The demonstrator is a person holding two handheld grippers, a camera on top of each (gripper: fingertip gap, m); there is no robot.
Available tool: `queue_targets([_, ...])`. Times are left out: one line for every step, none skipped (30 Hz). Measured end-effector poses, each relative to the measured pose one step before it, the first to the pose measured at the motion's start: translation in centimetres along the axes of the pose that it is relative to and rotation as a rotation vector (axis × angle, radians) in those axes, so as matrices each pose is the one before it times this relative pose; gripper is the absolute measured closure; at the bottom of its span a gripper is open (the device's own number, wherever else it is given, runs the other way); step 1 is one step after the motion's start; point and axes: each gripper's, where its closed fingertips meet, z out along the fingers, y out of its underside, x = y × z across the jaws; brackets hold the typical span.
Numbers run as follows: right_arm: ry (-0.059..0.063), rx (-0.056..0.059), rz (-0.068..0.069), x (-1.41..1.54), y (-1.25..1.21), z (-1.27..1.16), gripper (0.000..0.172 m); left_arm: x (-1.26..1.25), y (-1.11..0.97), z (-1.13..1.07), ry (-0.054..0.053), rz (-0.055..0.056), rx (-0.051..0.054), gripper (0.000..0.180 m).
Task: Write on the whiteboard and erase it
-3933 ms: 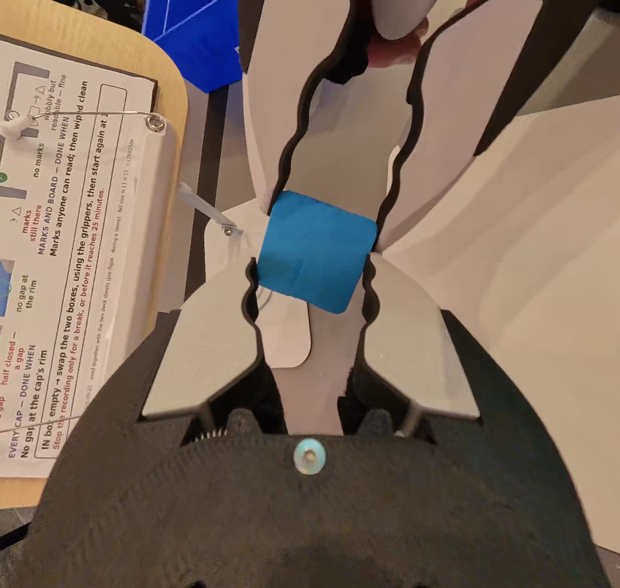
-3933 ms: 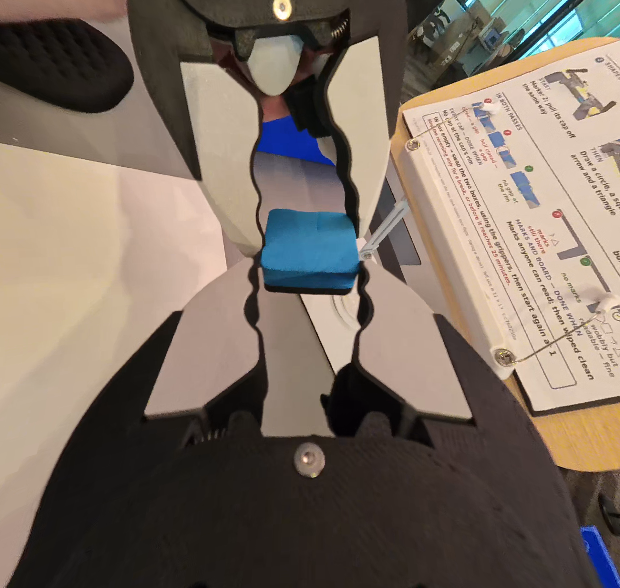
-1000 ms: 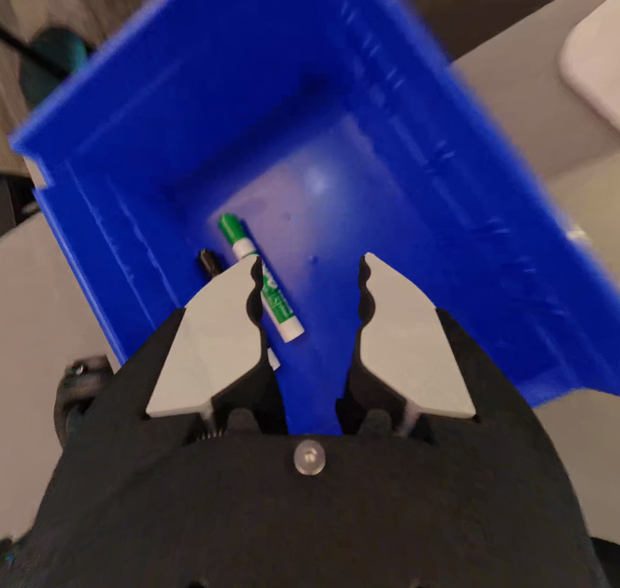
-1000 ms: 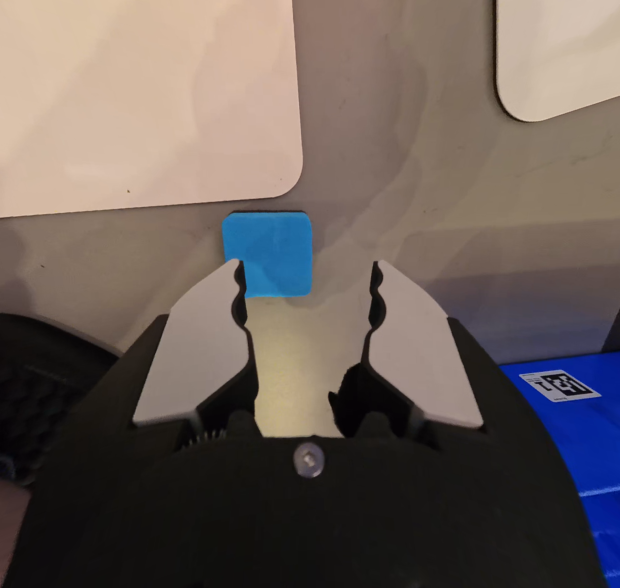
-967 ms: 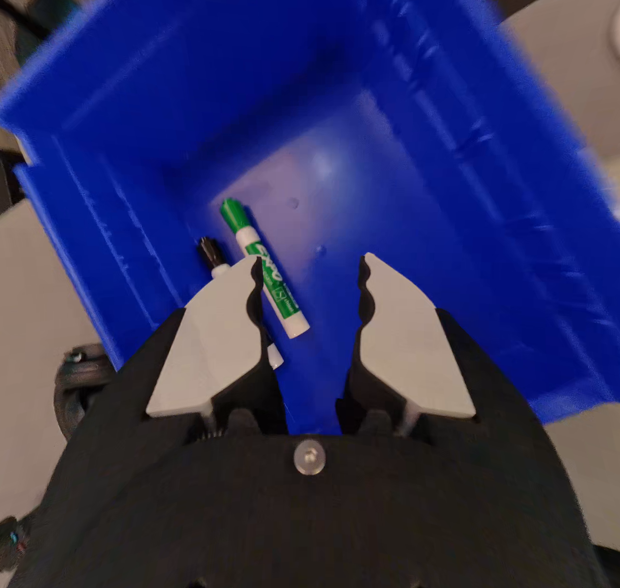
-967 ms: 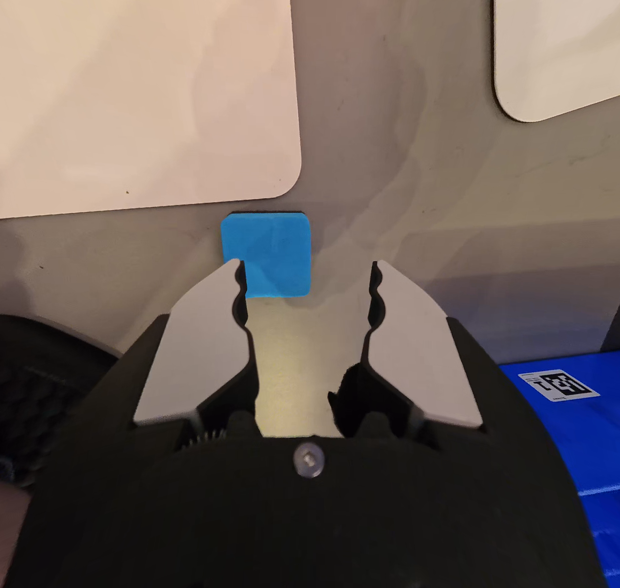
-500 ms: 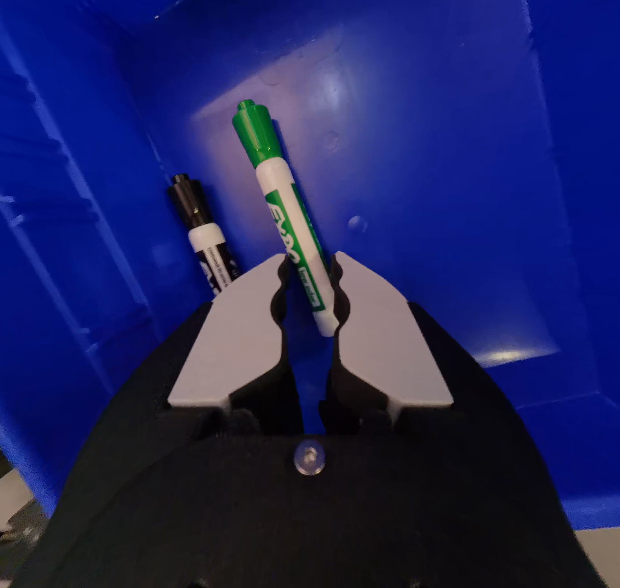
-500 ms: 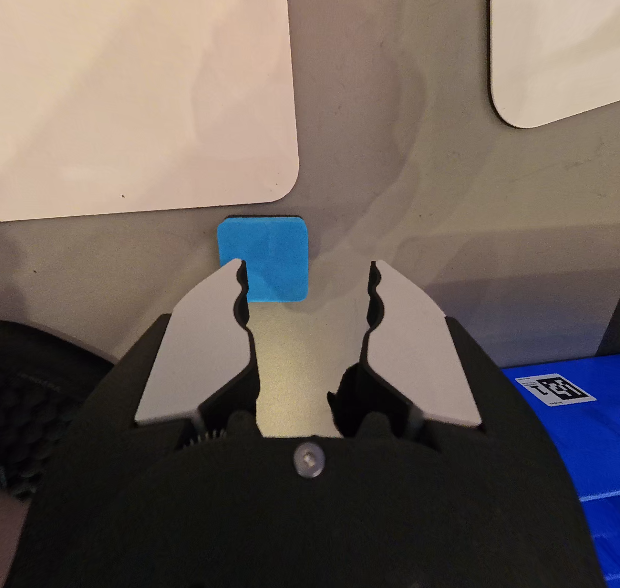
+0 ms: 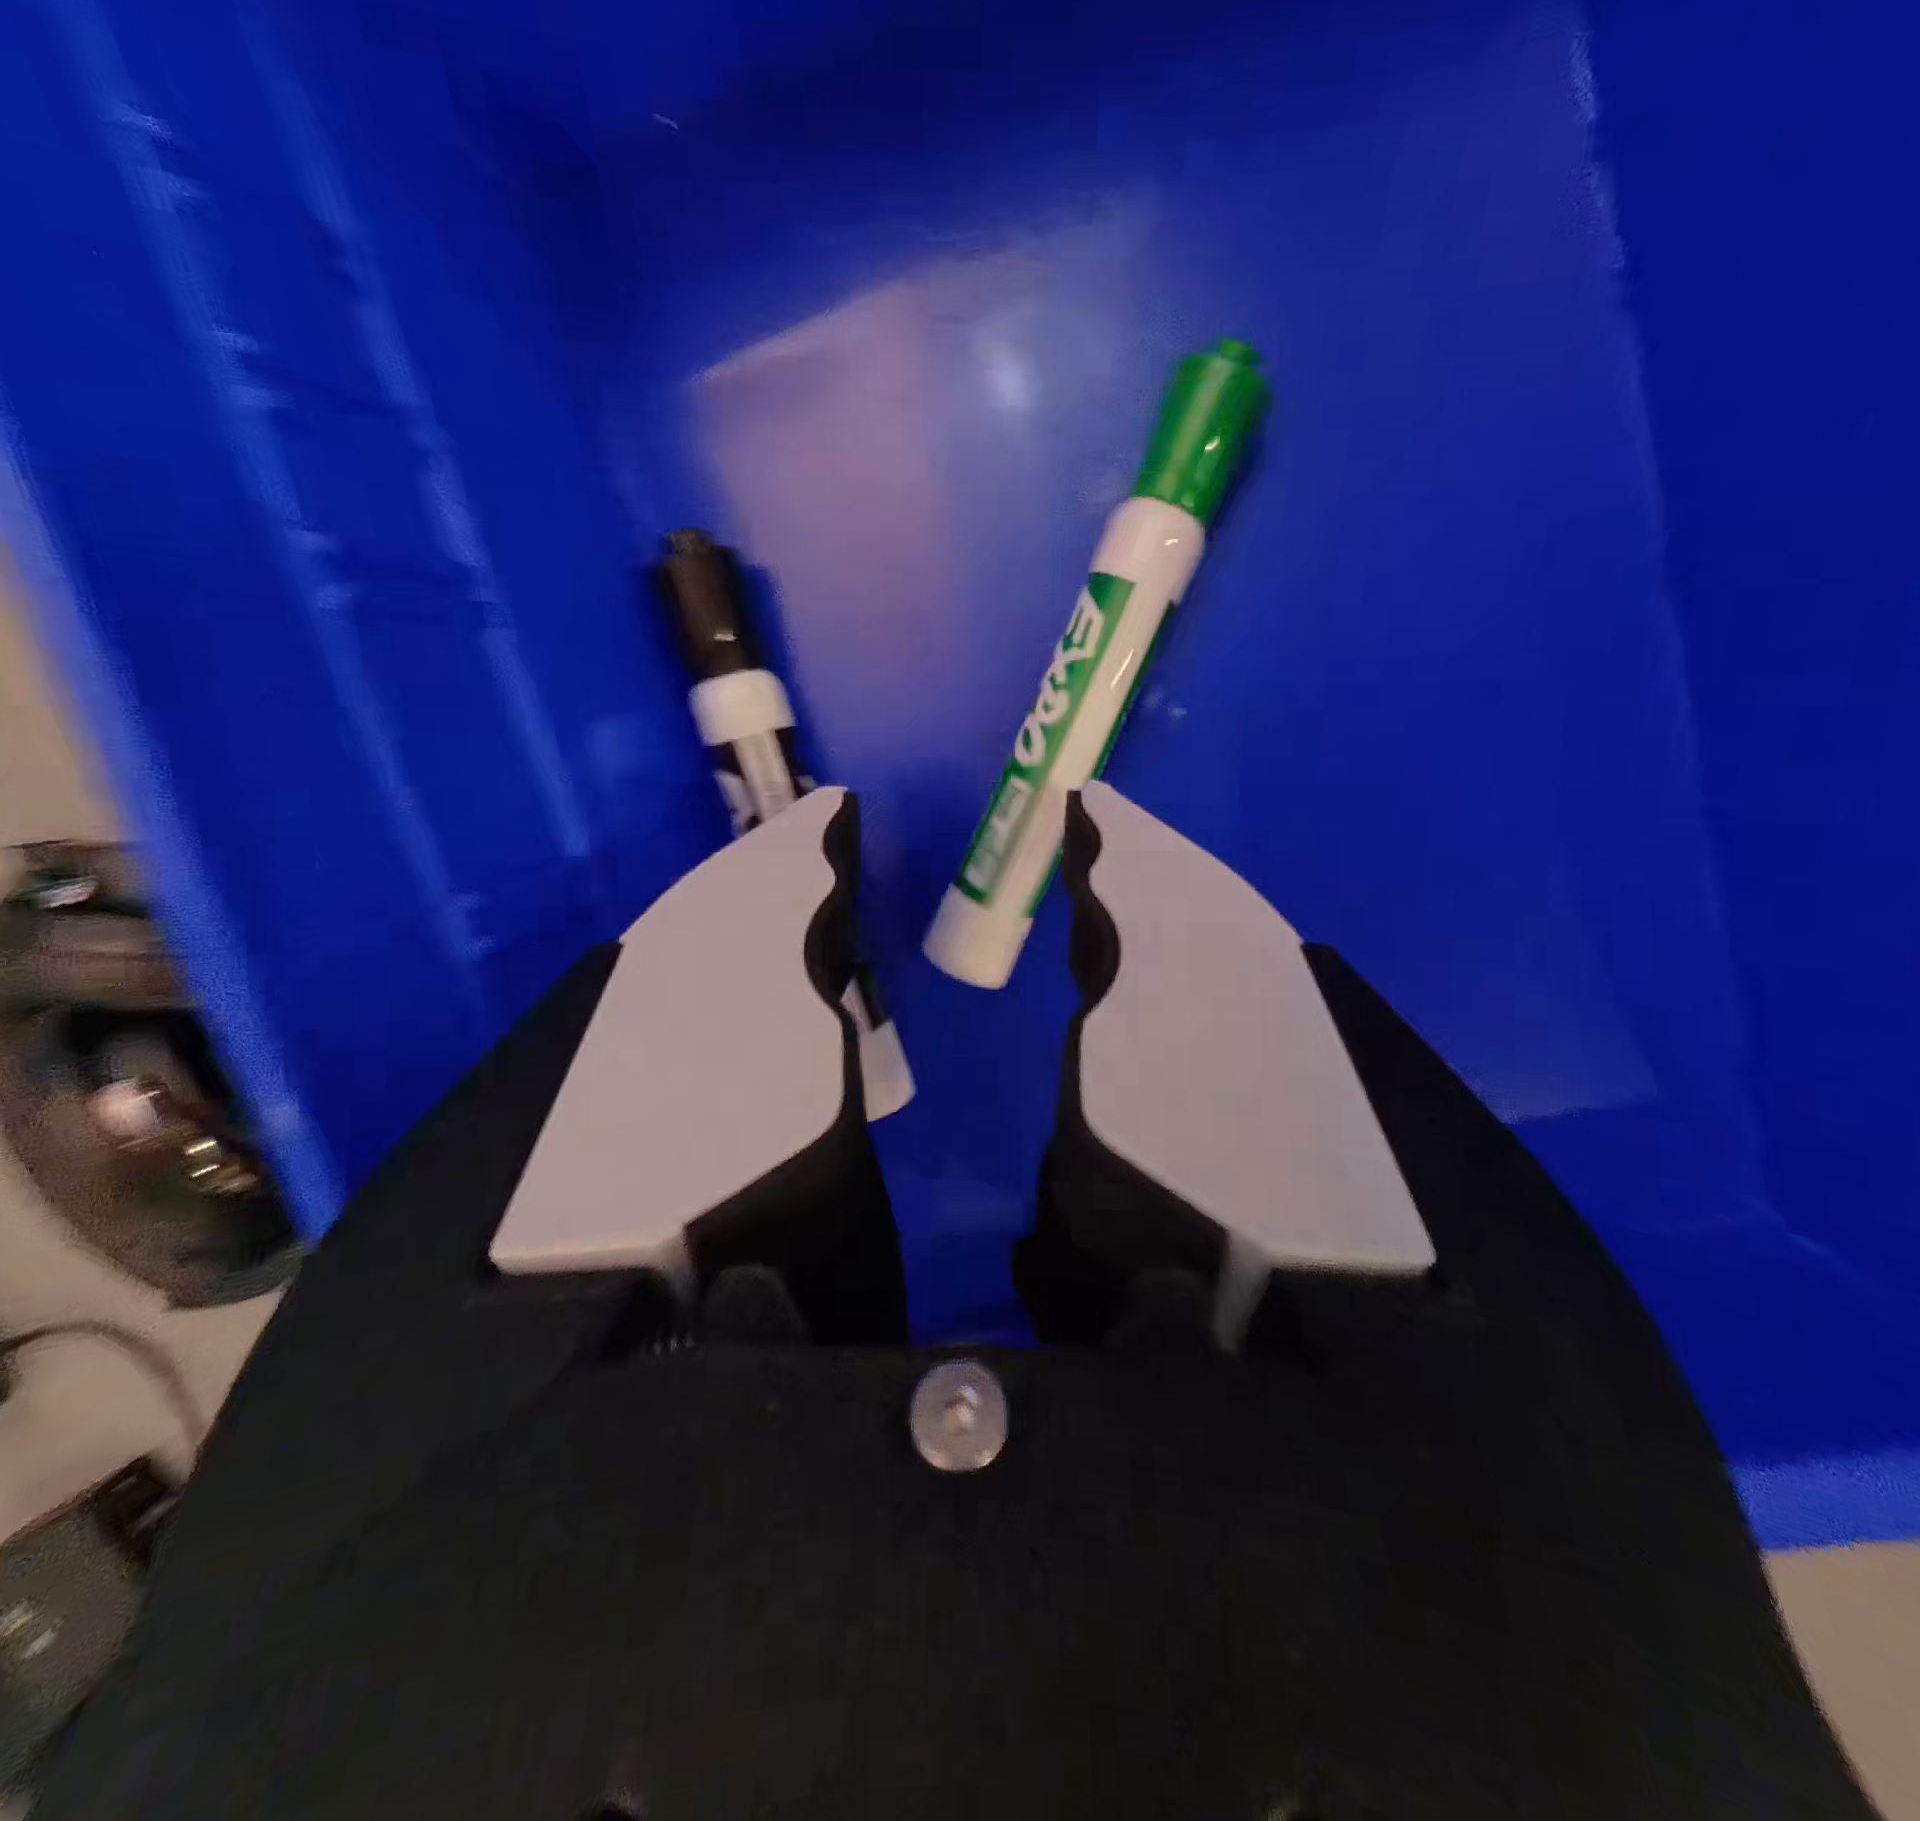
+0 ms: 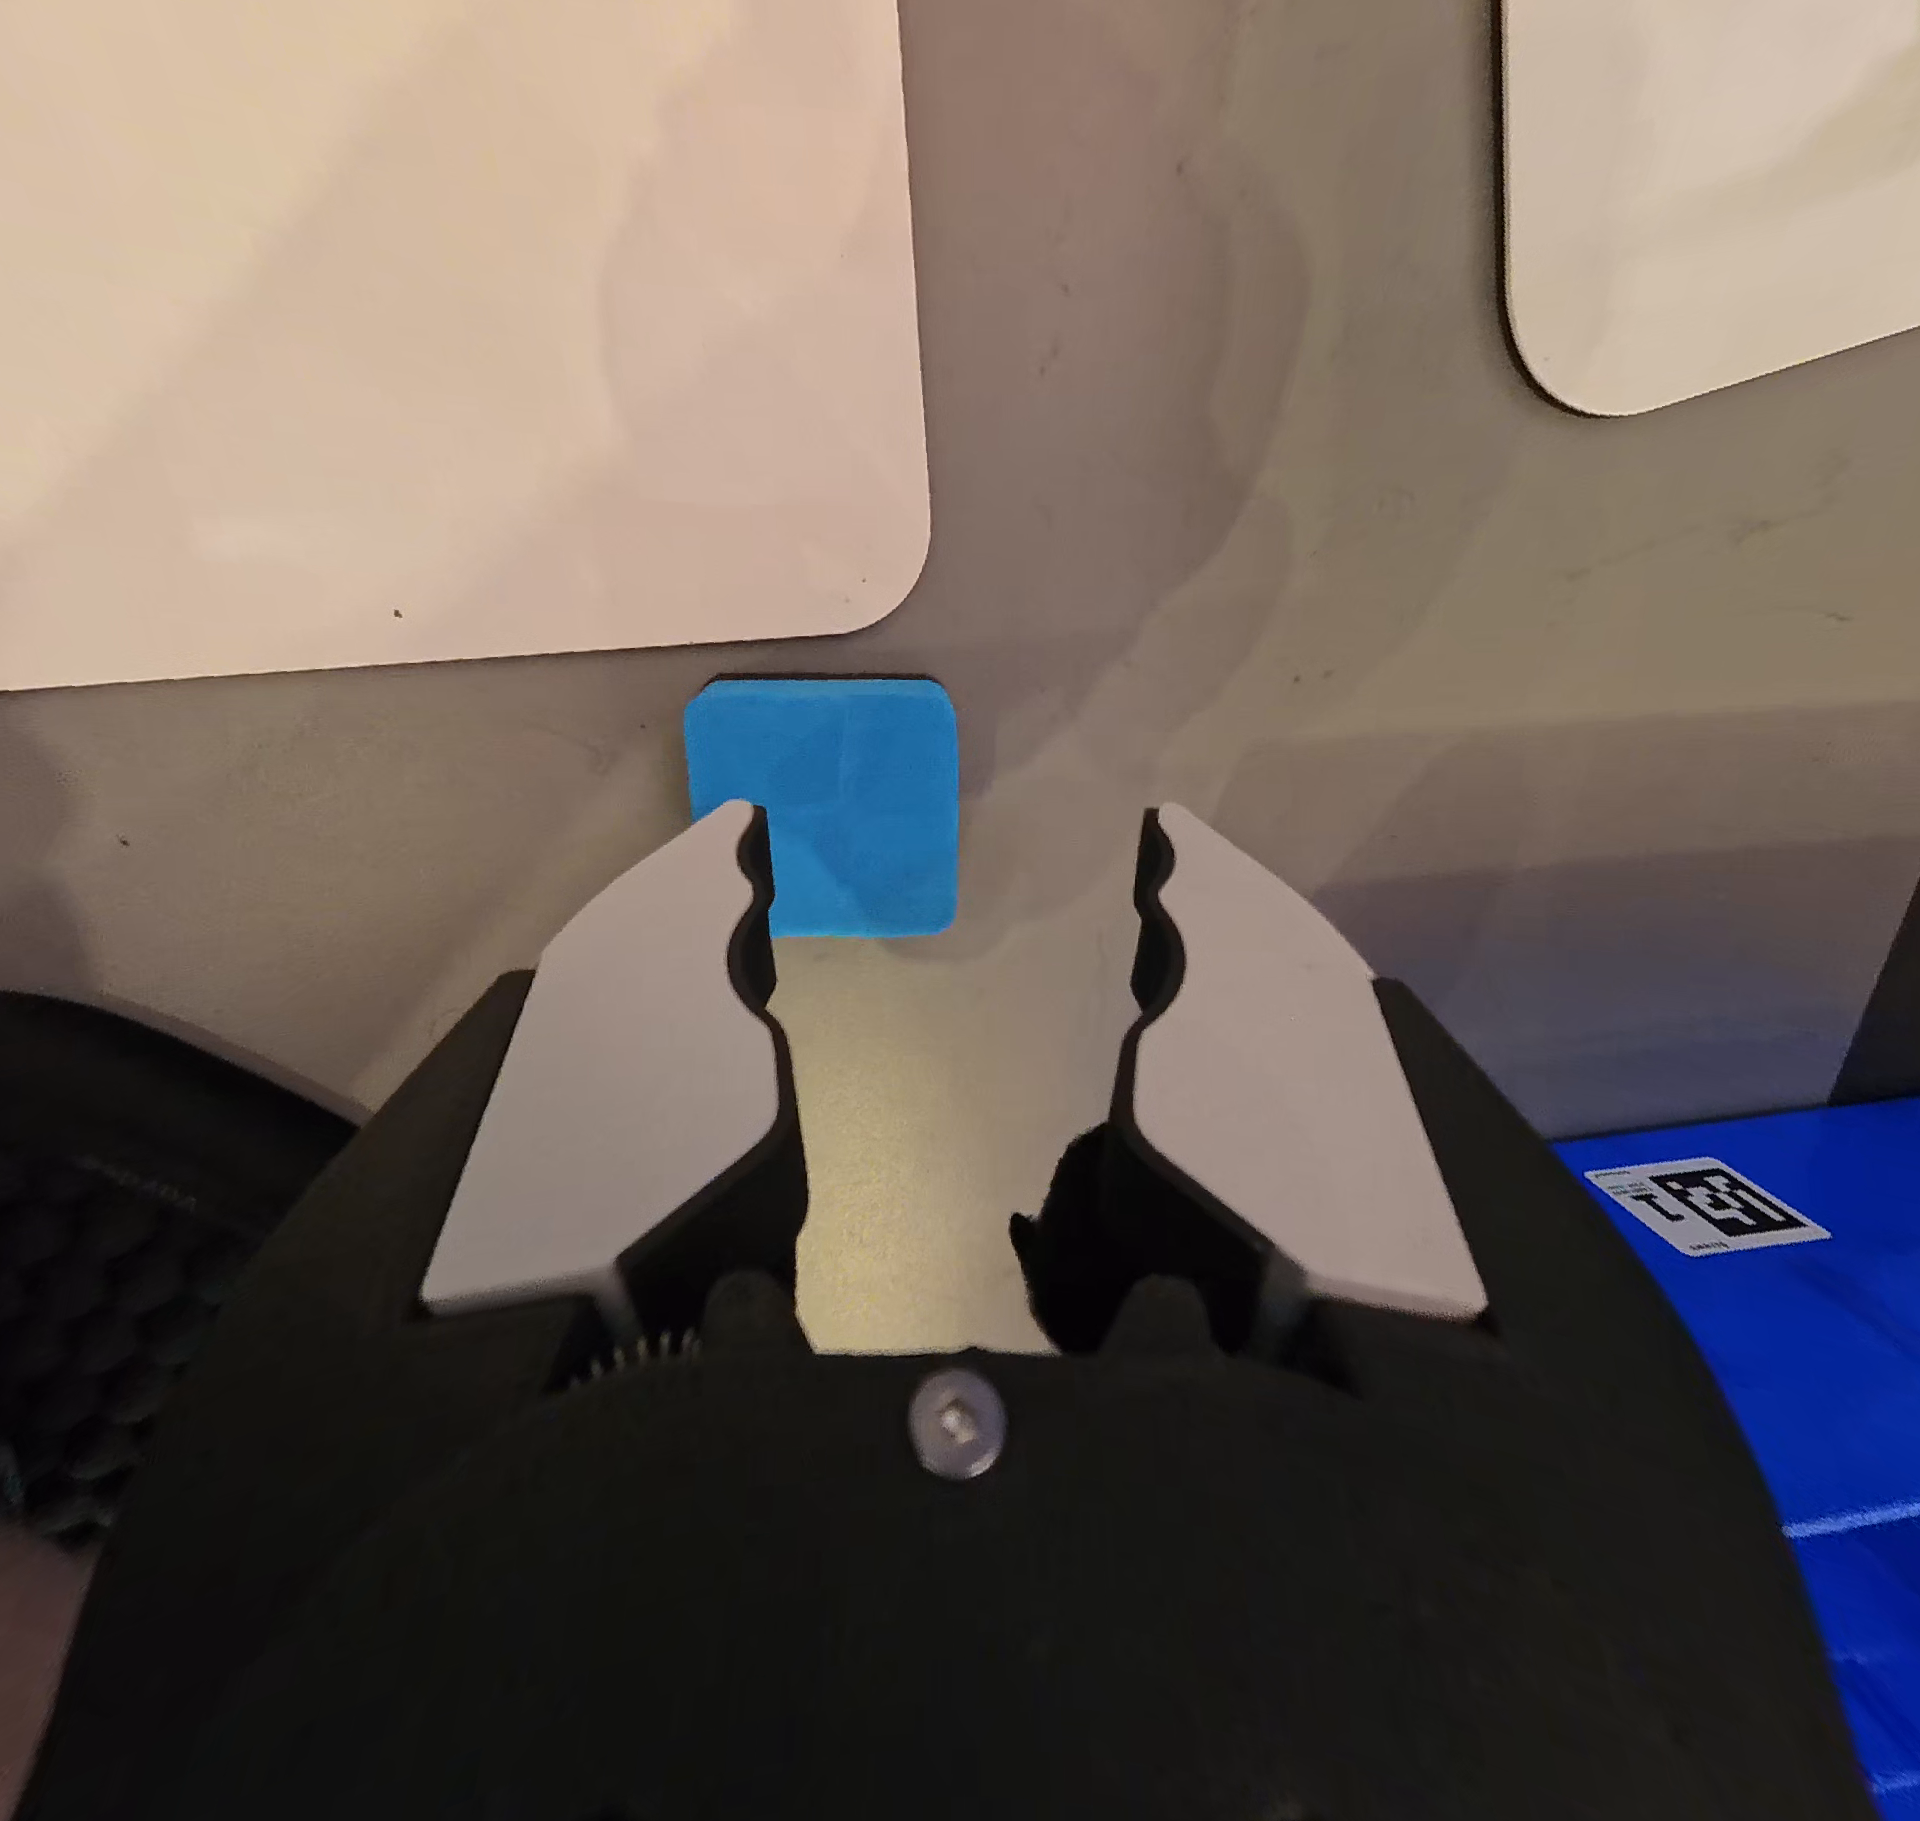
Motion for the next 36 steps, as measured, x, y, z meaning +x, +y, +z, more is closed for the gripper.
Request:
queue_targets([-0.0005, -0.0004, 0.001, 0.01, 0.039, -0.007, 0.103, -0.662, -0.309, -0.452, -0.0538, 0.0047, 0.0149, 0.142])
queue_targets([-0.0006, 0.0009, -0.001, 0.0, 0.019, 0.0, 0.104, -0.4, -0.255, -0.34, -0.0344, -0.0002, 0.0121, 0.141])
queue_targets([-0.0002, 0.0002, 0.0008, 0.017, 0.012, 0.012, 0.104, -0.523, -0.099, -0.117, -0.0427, 0.0015, 0.0031, 0.143])
queue_targets([-0.0001, -0.0006, 0.0009, 0.009, 0.003, 0.009, 0.104, -0.442, 0.068, 0.187, -0.0367, 0.0038, -0.0044, 0.147])
queue_targets([0.0001, -0.0003, -0.0013, -0.018, -0.017, -0.001, 0.104, -0.081, 0.275, 0.423, -0.0111, -0.0002, -0.0183, 0.146])
queue_targets([-0.0002, 0.0008, -0.0013, -0.019, -0.036, -0.013, 0.104, -0.111, 0.284, 0.41, -0.0164, -0.002, -0.024, 0.141])
queue_targets([-0.0003, 0.0009, -0.0008, -0.029, -0.047, -0.01, 0.104, -0.078, 0.147, 0.285, -0.0187, 0.0051, -0.0152, 0.137])
queue_targets([0.0007, -0.0004, -0.0014, -0.016, -0.018, -0.023, 0.104, 0.235, 0.142, 0.199, 0.0021, 0.0107, -0.0107, 0.137])
queue_targets([0.0016, -0.001, -0.0005, -0.001, -0.001, -0.018, 0.104, 0.372, 0.321, 0.272, 0.0161, 0.0088, -0.0191, 0.142])
queue_targets([0.0004, -0.0001, 0.0, -0.003, -0.011, -0.03, 0.104, 0.141, 0.417, 0.317, 0.0037, 0.0092, -0.0261, 0.14])
queue_targets([-0.001, 0.002, -0.001, -0.038, -0.021, -0.032, 0.104, 0.123, 0.023, 0.162, 0.0052, 0.01, 0.0001, 0.147])
queue_targets([-0.0001, 0.0022, -0.0016, -0.015, -0.039, -0.037, 0.104, 0.177, -0.197, 0.045, 0.0126, 0.0033, 0.0129, 0.144])
queue_targets([0.0018, 0.0016, -0.0003, 0.023, -0.028, -0.039, 0.105, 0.083, -0.105, 0.062, 0.0087, -0.002, 0.0052, 0.146])
queue_targets([0.0004, 0.002, 0.0009, 0.008, -0.027, -0.036, 0.105, 0.174, -0.099, 0.084, 0.0131, -0.0006, 0.007, 0.149])
queue_targets([0.0, 0.0016, -0.0008, 0.0, -0.024, -0.019, 0.105, 0.518, -0.078, 0.046, 0.0343, 0.0004, 0.0099, 0.157])
queue_targets([0.0006, 0.0009, -0.0009, 0.014, -0.012, 0.007, 0.105, 0.934, -0.019, -0.09, 0.0584, 0.0061, 0.0075, 0.158])
queue_targets([-0.0008, -0.0009, 0.0013, -0.003, 0.01, 0.016, 0.105, 1.156, 0.069, -0.163, 0.0698, 0.0088, -0.0042, 0.161])
queue_targets([-0.001, -0.0023, -0.0001, -0.017, 0.022, 0.046, 0.105, 1.21, -0.031, -0.163, 0.0727, 0.0037, -0.0008, 0.159])
queue_targets([-0.0001, -0.0018, -0.0007, -0.005, 0.023, 0.027, 0.105, 0.882, -0.302, -0.21, 0.0511, -0.0028, 0.0157, 0.16])
queue_targets([-0.0001, -0.0002, 0.0, -0.006, -0.004, 0.01, 0.105, 0.104, -0.446, -0.307, 0.0005, -0.0055, 0.0232, 0.157])
queue_targets([0.0004, 0.0006, -0.0002, -0.003, 0.012, -0.022, 0.105, -0.43, -0.385, -0.336, -0.0319, -0.0042, 0.0187, 0.155])
queue_targets([0.0001, 0.0001, 0.0007, 0.008, 0.008, -0.041, 0.105, -0.415, -0.331, -0.297, -0.0223, -0.0083, 0.0186, 0.152])
queue_targets([0.0021, 0.0015, 0.0003, 0.029, 0.009, -0.068, 0.105, -0.557, -0.249, -0.259, -0.0229, -0.0168, 0.0177, 0.149])
queue_targets([0.002, 0.003, 0.0004, 0.035, -0.026, -0.063, 0.105, -1.177, -0.012, -0.195, -0.0626, -0.0139, 0.0041, 0.149])
queue_targets([0.0008, 0.0027, -0.0001, 0.01, -0.014, -0.048, 0.105, -1.367, 0.171, -0.055, -0.0786, -0.0022, -0.0074, 0.143])
queue_targets([-0.0008, 0.0008, -0.0002, -0.011, -0.005, -0.027, 0.105, -0.726, 0.238, 0.103, -0.0381, 0.0, -0.0095, 0.142])
queue_targets([0.0007, -0.0004, 0.0, 0.022, 0.012, -0.003, 0.105, -0.4, 0.315, 0.179, -0.0176, -0.0077, -0.0142, 0.143])
queue_targets([0.0005, -0.0002, 0.0002, 0.017, 0.011, 0.009, 0.105, -0.642, 0.311, 0.21, -0.041, -0.007, -0.0187, 0.146])
queue_targets([-0.0013, -0.0008, 0.0001, -0.016, 0.005, 0.027, 0.105, -0.424, 0.233, 0.236, -0.0351, 0.0051, -0.0165, 0.151])
queue_targets([-0.0008, -0.0014, -0.0005, -0.006, 0.015, 0.032, 0.105, -0.056, 0.226, 0.257, -0.0136, 0.0074, -0.0163, 0.153])
queue_targets([-0.0005, -0.0008, -0.0001, -0.015, -0.004, 0.017, 0.105, 0.001, 0.153, 0.246, -0.0121, 0.0081, -0.0114, 0.155])
queue_targets([0.0004, 0.0, -0.0007, -0.011, -0.003, -0.002, 0.105, 0.014, 0.091, 0.245, -0.0089, 0.0078, -0.0064, 0.157])
queue_targets([0.0004, 0.0005, -0.0016, -0.007, -0.023, -0.017, 0.106, 0.223, 0.148, 0.275, 0.0107, -0.0002, -0.009, 0.159])
queue_targets([0.0011, 0.0018, -0.0005, 0.006, -0.028, -0.039, 0.106, 0.188, 0.052, 0.209, 0.0148, -0.0077, -0.001, 0.164])
queue_targets([0.0014, 0.0021, 0.0002, 0.018, -0.026, -0.037, 0.106, -0.015, -0.064, 0.131, 0.0069, -0.0105, 0.0069, 0.165])
queue_targets([0.0016, 0.0018, -0.0008, 0.018, -0.02, -0.041, 0.106, 0.13, -0.048, 0.067, 0.0195, -0.0143, 0.0066, 0.169])
